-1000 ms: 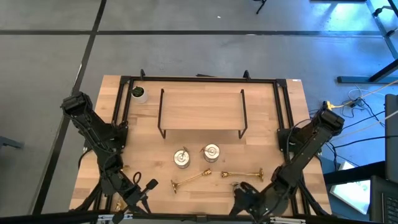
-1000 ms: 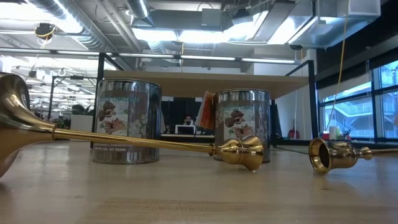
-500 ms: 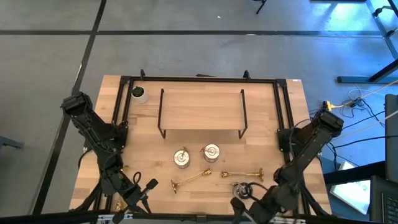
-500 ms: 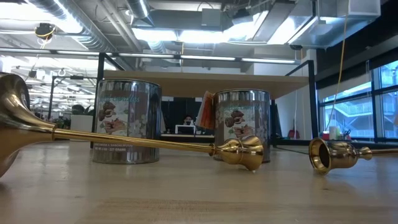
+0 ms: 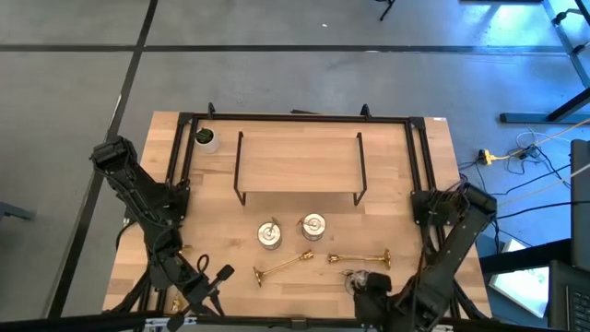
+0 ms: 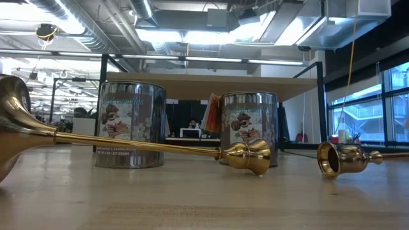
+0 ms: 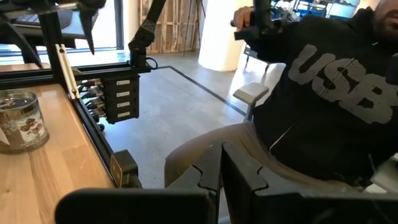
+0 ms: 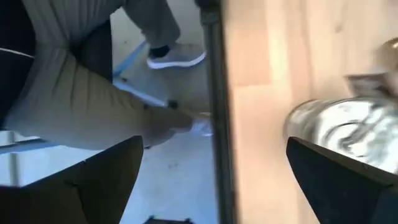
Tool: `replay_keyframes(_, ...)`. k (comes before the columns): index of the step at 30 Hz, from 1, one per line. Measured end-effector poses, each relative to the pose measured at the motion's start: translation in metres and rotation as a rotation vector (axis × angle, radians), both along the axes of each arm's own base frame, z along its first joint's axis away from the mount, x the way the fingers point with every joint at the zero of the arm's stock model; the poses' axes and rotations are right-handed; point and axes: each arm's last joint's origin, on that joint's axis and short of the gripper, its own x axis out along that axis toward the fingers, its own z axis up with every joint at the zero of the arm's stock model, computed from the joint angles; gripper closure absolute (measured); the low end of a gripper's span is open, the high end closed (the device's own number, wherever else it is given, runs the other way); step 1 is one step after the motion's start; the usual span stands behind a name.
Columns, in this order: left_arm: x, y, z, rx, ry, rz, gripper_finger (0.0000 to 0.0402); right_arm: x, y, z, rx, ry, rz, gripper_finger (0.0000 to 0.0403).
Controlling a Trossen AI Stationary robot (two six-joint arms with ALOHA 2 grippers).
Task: Pick & Place candle stick holders
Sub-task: Put the bottom right silver scented candle on the shelf
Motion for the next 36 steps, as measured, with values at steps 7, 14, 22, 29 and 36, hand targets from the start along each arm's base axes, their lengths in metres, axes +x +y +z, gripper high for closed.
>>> replay_keyframes(7,0.0,0.0,0.0,-0.006,0.004,0.004,0.0396,0.005,0.016,0.009,0.185,-0.076,-0.031,0.0004)
replay_keyframes(14,0.0,0.0,0.0,0.004,-0.003,-0.004,0.0396,0.005,0.035,0.022,0.313,-0.245,0.098,0.0004)
replay_keyframes(22,0.0,0.0,0.0,0.006,-0.005,-0.006,0.0396,0.012,0.04,0.028,0.333,-0.373,0.127,0.0004)
replay_keyframes(29,0.0,0.0,0.0,0.006,-0.005,-0.006,0.0396,0.021,0.044,0.041,0.444,-0.486,0.092,0.0004)
replay_keyframes(36,0.0,0.0,0.0,0.006,-0.005,-0.006,0.0396,0.023,0.041,0.04,0.387,-0.53,0.031,0.0004)
